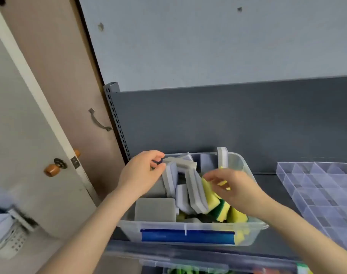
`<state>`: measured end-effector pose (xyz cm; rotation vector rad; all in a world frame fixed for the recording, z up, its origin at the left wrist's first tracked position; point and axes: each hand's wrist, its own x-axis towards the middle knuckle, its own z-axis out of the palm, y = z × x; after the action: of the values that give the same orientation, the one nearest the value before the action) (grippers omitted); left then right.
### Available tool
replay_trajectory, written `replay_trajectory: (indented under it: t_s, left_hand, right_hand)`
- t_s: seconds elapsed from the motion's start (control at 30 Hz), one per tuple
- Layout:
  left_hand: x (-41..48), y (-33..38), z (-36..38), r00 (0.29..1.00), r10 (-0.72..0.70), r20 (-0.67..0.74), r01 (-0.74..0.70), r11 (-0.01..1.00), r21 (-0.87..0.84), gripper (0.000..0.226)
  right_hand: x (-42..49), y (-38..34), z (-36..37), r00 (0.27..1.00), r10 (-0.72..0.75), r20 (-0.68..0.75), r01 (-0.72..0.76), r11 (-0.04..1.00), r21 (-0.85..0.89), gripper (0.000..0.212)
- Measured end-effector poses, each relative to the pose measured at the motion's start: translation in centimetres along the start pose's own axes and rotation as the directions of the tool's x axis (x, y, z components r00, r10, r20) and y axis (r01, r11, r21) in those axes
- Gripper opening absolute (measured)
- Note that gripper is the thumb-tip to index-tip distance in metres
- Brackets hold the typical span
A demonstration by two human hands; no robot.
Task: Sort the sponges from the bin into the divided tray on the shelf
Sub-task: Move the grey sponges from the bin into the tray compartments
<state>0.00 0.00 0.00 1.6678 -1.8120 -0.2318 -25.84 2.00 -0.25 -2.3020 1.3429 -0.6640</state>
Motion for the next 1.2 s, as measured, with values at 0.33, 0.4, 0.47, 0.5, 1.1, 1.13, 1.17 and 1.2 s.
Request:
replay_trajectory:
  t_s: [0.33, 0.4, 0.47, 0.5, 1.1, 1.13, 1.17, 1.2]
  left_hand:
    - [2.6, -0.2, 4.0, 0.973, -0.160, 0.165, 0.093, 0.931, 0.352, 0.038]
    - [2.6, -0.6, 3.9, 0.979, -0.146, 0.145, 0.097, 0.948, 0.303, 0.035]
    - [2.6, -0.9, 3.3, 0.985, -0.131, 0.111, 0.105, 0.971, 0.214, 0.037]
    - [2.7, -0.9, 2.9, 0.989, -0.110, 0.094, 0.093, 0.980, 0.173, 0.037]
    - [8.8, 9.7, 2.5, 0.922, 0.388, 0.023, -0.376, 0.905, -0.198, 0.046]
    - [8.8, 10.7, 3.3, 0.913, 0.406, 0.035, -0.391, 0.897, -0.208, 0.046]
    - [8.8, 11.8, 4.1, 0.906, 0.421, 0.047, -0.402, 0.890, -0.216, 0.047]
    - [8.8, 13.0, 5.0, 0.899, 0.433, 0.059, -0.411, 0.884, -0.223, 0.047]
  right_hand:
    - [8.6, 1.5, 4.2, 0.929, 0.200, 0.310, -0.150, 0.973, -0.178, 0.060]
    - [8.6, 1.7, 4.1, 0.928, 0.217, 0.302, -0.175, 0.971, -0.161, 0.064]
    - [8.3, 1.7, 3.6, 0.922, 0.216, 0.320, -0.155, 0.966, -0.206, 0.069]
    - [8.2, 1.6, 3.3, 0.916, 0.205, 0.345, -0.124, 0.962, -0.243, 0.071]
    - [-0.6, 2.9, -9.4, 0.898, 0.256, -0.357, -0.327, 0.932, -0.154, 0.039]
    - [-1.7, 3.8, -10.3, 0.875, 0.279, -0.395, -0.358, 0.922, -0.144, 0.038]
    - [-2.9, 4.8, -11.1, 0.852, 0.299, -0.430, -0.386, 0.913, -0.130, 0.038]
    - [-4.0, 5.7, -11.8, 0.829, 0.316, -0.461, -0.413, 0.902, -0.123, 0.037]
